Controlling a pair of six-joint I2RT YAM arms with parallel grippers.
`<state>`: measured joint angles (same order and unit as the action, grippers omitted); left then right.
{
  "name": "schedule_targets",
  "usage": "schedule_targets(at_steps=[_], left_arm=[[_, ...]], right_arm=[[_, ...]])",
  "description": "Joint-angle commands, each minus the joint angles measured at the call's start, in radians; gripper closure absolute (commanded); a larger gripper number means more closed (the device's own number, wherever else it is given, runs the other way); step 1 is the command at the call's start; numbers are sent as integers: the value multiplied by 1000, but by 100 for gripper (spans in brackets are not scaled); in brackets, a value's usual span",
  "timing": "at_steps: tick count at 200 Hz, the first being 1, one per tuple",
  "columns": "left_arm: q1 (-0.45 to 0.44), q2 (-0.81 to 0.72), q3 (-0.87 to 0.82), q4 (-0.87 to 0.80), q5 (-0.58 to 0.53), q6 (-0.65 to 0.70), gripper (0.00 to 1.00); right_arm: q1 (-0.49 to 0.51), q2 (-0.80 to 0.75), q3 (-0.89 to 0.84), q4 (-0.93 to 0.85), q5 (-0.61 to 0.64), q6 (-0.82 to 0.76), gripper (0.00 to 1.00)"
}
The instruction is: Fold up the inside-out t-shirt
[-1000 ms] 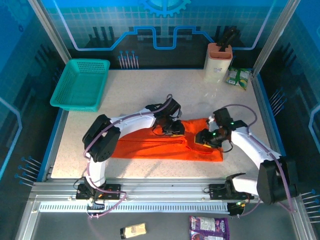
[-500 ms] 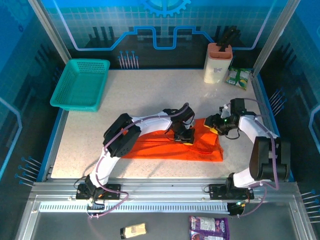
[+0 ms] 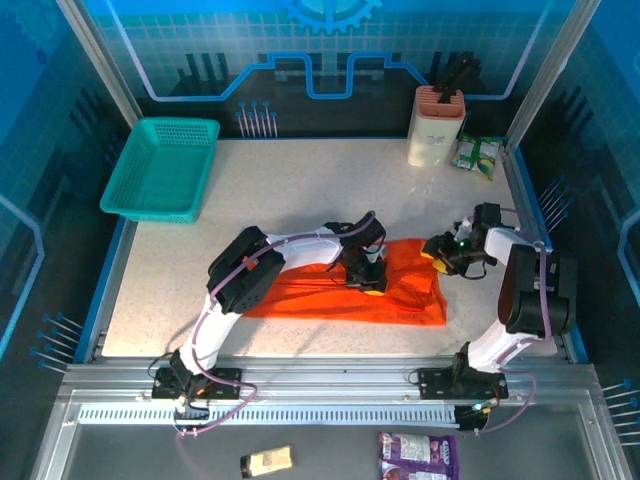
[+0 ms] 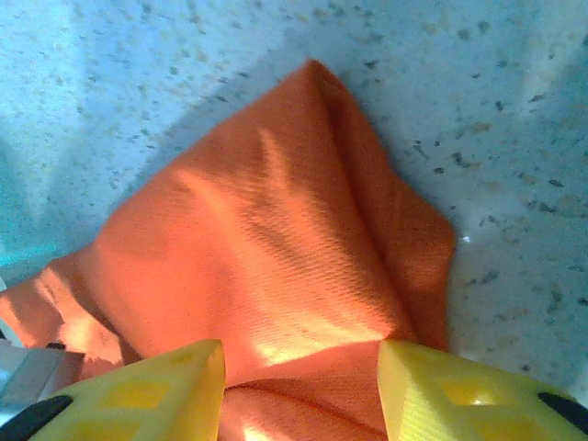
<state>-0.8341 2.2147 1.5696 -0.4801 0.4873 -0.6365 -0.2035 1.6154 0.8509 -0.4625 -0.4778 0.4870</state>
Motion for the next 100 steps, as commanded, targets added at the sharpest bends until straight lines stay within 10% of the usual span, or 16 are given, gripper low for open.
schedule_targets(at_steps=[1, 100], left_arm=[[-4, -42, -20, -4, 18, -31, 88], [142, -317, -248, 21, -137, -64, 83]], right_arm=[[46, -86, 23, -40, -20, -6, 52], [238, 208, 269, 64, -143, 55, 51]])
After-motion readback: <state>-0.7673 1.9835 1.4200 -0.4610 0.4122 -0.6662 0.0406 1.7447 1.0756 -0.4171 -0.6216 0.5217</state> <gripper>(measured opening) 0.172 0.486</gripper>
